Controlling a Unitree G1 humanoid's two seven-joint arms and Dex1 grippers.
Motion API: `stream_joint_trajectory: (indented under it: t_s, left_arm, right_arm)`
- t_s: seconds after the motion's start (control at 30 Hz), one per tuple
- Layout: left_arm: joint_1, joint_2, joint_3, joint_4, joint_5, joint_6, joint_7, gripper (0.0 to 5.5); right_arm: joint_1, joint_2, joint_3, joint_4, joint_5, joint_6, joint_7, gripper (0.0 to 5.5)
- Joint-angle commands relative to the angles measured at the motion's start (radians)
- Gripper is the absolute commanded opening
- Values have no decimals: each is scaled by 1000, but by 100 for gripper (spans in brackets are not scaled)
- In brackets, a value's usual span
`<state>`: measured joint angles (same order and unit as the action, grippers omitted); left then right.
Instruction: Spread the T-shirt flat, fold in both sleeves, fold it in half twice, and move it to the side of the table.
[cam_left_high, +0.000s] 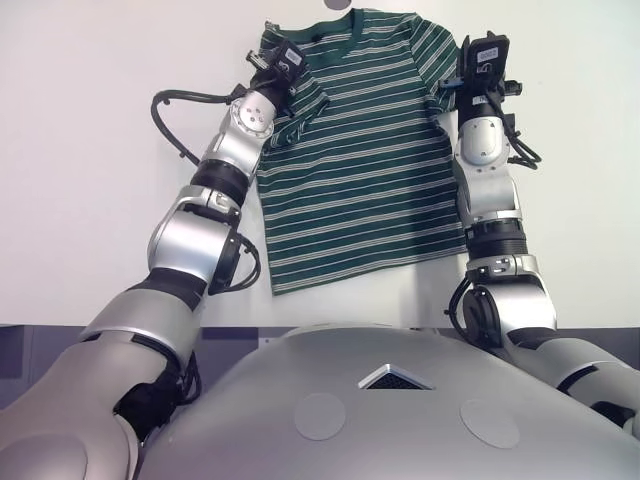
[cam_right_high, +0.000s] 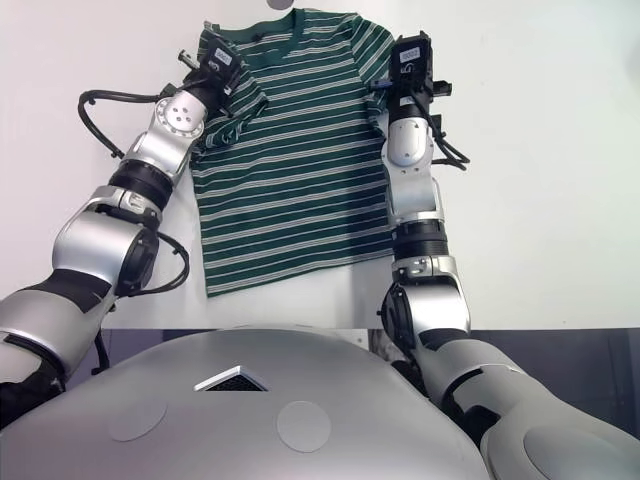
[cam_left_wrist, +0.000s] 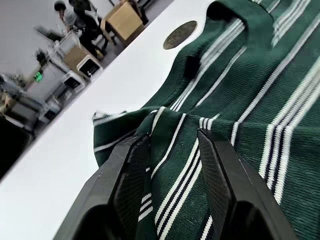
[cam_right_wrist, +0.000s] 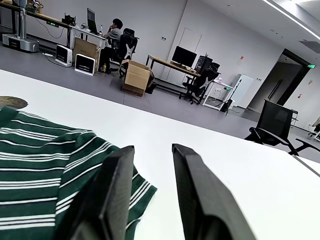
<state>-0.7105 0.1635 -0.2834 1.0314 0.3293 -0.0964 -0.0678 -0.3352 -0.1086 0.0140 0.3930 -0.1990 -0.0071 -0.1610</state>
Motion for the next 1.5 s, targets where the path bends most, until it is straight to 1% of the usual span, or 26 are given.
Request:
stream_joint_trajectory:
  t_s: [0.03,0.13,0.27,0.37,0.47,0.57,0.6,0.67,0.7,0.73,0.77,0.8,0.9,1.03,1.1,1.2,1.5]
  left_arm:
    - [26,52,-47,65,84,33,67,177]
    - [15,77,13,83,39,22,105,177]
    - [9,51,80,69,-33,7,86,177]
    - [32,26,96,-1,-63,-52,71,177]
    - [60,22,123,-140,-73,-74,122,177]
    - [61,50,148,-228,-55,-36,164,180]
    - [59,58,155,-249,-56,-29,166,180]
    - [62,61,168,-295,-68,-26,160,180]
    - [66,57,172,-316,-74,-26,154,180]
    - [72,51,171,-333,-75,-26,148,180]
    - [93,41,166,-360,-76,-24,140,180]
    - [107,33,161,-378,-75,-22,135,180]
    - [167,11,148,-443,-75,-17,113,180]
    - [189,1,149,-481,-70,-11,105,180]
    - [189,-2,152,-481,-71,-14,108,180]
    - [188,-3,153,-480,-71,-18,104,180]
    - [197,-2,152,-479,-73,-21,94,180]
  right_arm:
    - [5,1,6,7,-2,7,6,140]
    - [8,-2,23,36,-10,25,23,140]
    - [23,-8,80,85,-43,72,65,140]
    - [12,17,52,80,-10,70,53,140]
    - [-48,35,-11,61,48,55,28,140]
    - [-178,16,-69,90,110,79,54,195]
    - [-232,18,-97,137,153,102,79,218]
    - [-347,29,-178,311,259,128,135,263]
    - [-393,31,-213,398,299,120,155,271]
    - [-430,30,-244,473,331,102,167,304]
    - [-467,32,-282,564,366,81,170,315]
    - [-491,31,-307,627,389,62,171,340]
    - [-502,38,-314,777,381,48,158,346]
    - [-489,58,-315,866,382,74,183,346]
    - [-492,65,-329,886,392,70,191,318]
    - [-503,62,-342,904,394,58,187,256]
    - [-520,38,-335,920,375,48,201,78]
